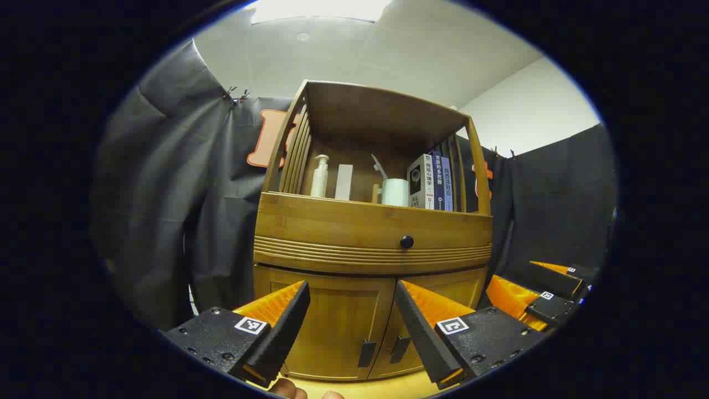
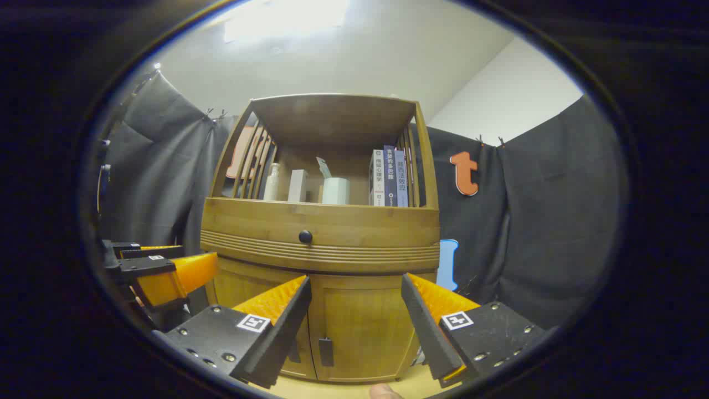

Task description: Open the right door of the double-door shoe cabinet with the right hand, and open the left door with the left hand.

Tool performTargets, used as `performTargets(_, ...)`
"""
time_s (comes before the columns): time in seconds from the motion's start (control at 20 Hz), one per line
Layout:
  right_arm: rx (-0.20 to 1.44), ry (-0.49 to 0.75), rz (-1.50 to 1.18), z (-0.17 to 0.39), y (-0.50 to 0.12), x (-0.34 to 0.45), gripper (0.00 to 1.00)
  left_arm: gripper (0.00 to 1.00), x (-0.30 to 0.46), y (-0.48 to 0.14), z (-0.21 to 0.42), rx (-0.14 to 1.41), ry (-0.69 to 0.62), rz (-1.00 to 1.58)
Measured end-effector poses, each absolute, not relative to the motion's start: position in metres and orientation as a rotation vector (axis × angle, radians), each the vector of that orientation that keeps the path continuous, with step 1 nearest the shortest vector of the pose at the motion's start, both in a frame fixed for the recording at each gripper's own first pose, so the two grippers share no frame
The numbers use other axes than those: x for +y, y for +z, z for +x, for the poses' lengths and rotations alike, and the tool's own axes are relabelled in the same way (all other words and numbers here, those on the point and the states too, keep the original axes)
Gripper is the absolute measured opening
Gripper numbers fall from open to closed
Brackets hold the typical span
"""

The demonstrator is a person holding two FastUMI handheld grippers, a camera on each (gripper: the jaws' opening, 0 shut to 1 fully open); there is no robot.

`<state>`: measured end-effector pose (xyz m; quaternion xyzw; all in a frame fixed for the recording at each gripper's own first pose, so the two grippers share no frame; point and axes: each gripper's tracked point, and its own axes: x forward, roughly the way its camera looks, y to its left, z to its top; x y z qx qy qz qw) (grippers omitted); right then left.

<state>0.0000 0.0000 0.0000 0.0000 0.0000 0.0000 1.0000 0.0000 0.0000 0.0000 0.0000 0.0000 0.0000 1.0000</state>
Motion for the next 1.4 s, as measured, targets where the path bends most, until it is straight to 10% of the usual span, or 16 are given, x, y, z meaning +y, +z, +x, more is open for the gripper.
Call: performTargets(1.4,0.105,0.03,0.017,0.024,-0.057,0.014,0.96,0.92,0.06,0.017,-0.033,-0.006,0.178,0.013)
